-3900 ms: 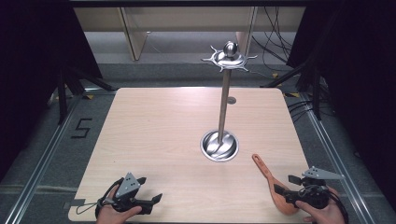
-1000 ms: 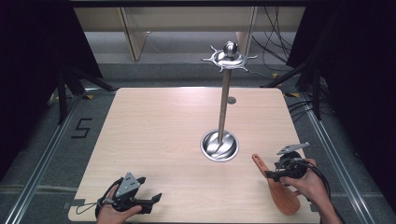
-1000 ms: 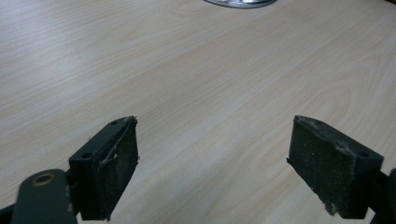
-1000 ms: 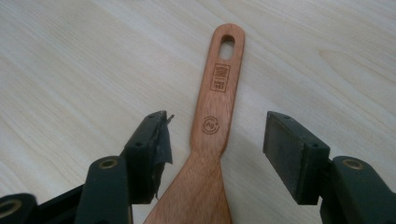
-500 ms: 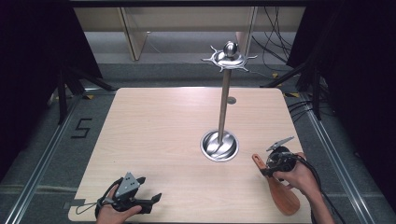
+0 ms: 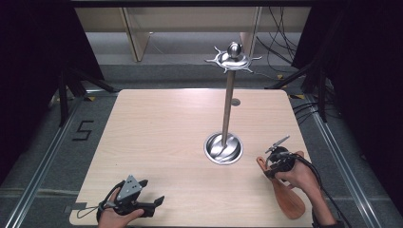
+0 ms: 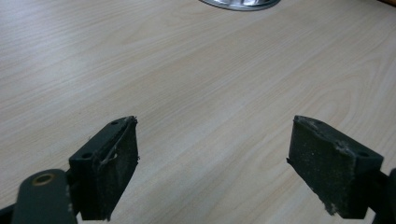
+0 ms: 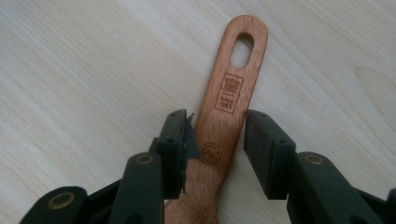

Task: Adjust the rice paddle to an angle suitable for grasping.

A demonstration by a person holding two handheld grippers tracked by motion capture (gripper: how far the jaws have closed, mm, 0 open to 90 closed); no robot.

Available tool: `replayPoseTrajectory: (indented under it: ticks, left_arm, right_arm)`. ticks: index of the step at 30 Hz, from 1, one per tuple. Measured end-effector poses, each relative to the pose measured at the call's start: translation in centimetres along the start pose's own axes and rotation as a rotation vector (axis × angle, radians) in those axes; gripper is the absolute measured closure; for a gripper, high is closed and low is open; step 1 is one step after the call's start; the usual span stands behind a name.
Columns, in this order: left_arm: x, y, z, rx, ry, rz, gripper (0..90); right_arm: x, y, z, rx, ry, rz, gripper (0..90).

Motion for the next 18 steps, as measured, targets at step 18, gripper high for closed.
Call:
replayPoseTrajectory:
  ticks: [18]
  left_arm:
    - [-0.01,-0.01,-0.01,0.000,0.000,0.001,15.2]
  right_arm:
    - [-0.38,-0.32,-0.34,0.016,0.094,-0.009,60.1]
Point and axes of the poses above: each handheld gripper's, and its own axes: x roughly backward along the jaws, z roughly out of its underside, y roughly to its left, the point moved 8 cm from there along -x, roughly forward along the jaws, and after that the axes turned 13 degrees about y, right-handed, at the moved point
